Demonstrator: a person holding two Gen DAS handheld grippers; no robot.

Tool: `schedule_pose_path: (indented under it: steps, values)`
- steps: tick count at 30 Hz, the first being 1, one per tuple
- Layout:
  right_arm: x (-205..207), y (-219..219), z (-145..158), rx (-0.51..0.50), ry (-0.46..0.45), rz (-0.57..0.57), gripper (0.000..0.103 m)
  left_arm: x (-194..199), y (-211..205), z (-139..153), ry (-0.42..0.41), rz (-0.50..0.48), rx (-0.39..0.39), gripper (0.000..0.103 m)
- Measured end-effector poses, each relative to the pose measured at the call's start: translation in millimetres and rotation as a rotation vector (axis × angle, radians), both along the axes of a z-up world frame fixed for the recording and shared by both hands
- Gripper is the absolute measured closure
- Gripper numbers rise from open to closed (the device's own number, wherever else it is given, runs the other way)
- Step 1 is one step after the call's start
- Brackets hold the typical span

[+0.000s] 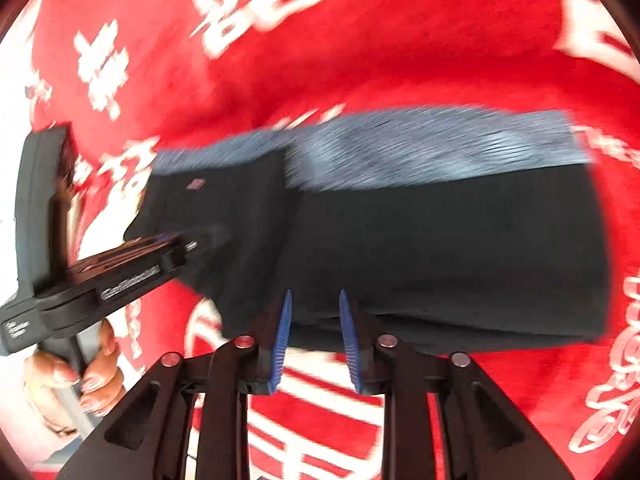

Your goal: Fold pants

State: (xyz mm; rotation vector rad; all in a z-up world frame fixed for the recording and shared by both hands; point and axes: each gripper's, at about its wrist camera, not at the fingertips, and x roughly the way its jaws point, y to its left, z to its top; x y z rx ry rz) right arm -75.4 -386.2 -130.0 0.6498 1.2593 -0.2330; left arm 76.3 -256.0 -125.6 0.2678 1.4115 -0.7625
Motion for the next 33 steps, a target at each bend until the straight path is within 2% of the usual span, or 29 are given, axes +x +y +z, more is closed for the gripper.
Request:
schedule_pose_path:
  steps: [3, 4, 5, 6, 7, 8, 10, 12, 13, 15, 17, 20, 23, 27, 33]
  values:
    - [-21.5, -27.7, 10.7, -0.044, 0.023, -0.105, 0.058, -9.2, -28.1, 1.4, -0.013, -0.028, 0.002, 0.091]
    - [-28.6, -35.1, 14.1, -0.071, 0.035, -0.130, 0.049, -15.0, -40.1, 1.0, -0.016, -0.035, 0.005, 0.090]
    - [-33.5, -40.7, 16.5, -0.100, 0.049, -0.145, 0.047, -18.2, -47.1, 0.4, -0.017, -0.038, 0.009, 0.069]
    - [-38.1, -45.2, 18.5, -0.133, 0.062, -0.155, 0.046, -24.4, -56.3, -0.8, -0.034, -0.034, 0.018, 0.025]
    - [-42.0, -49.7, 19.7, -0.164, 0.074, -0.164, 0.046, -28.5, -62.3, -1.5, -0.052, -0.026, 0.021, 0.012]
    - [-43.3, -54.0, 19.1, -0.185, 0.090, -0.172, 0.045, -35.0, -68.5, -2.1, -0.074, -0.027, 0.015, 0.010]
    - [-49.8, -64.5, 15.8, -0.202, 0.117, -0.201, 0.042, -45.3, -80.4, -10.4, -0.068, -0.059, 0.039, 0.010]
    - [-58.6, -77.9, 6.3, -0.174, 0.120, -0.224, 0.034, -51.7, -86.1, -25.6, -0.051, -0.074, 0.084, 0.010]
    - [-62.2, -82.7, 1.9, -0.155, 0.123, -0.219, 0.033, -53.2, -87.9, -35.0, -0.038, -0.071, 0.117, 0.010]
    - [-62.6, -86.5, -3.1, -0.137, 0.128, -0.215, 0.031, -53.3, -83.7, -42.4, -0.032, -0.049, 0.127, 0.008]
    - [-63.5, -86.8, 2.7, -0.120, 0.104, -0.212, 0.029, -51.9, -81.1, -42.4, -0.042, -0.029, 0.138, 0.004]
    - [-71.1, -85.8, 10.9, -0.095, 0.093, -0.215, 0.028, -46.2, -72.4, -42.5, -0.004, 0.026, 0.154, 0.004]
    - [-82.3, -87.3, 17.3, -0.068, 0.099, -0.210, 0.025, -46.3, -64.9, -34.3, -0.027, 0.060, 0.173, 0.004]
    - [-88.0, -82.6, 19.1, -0.052, 0.113, -0.154, 0.024, -50.9, -51.7, -26.0, -0.043, 0.095, 0.196, 0.004]
    - [-95.0, -78.5, 17.0, -0.037, 0.126, -0.084, 0.024, -59.8, -30.2, -16.6, -0.058, 0.162, 0.188, 0.004]
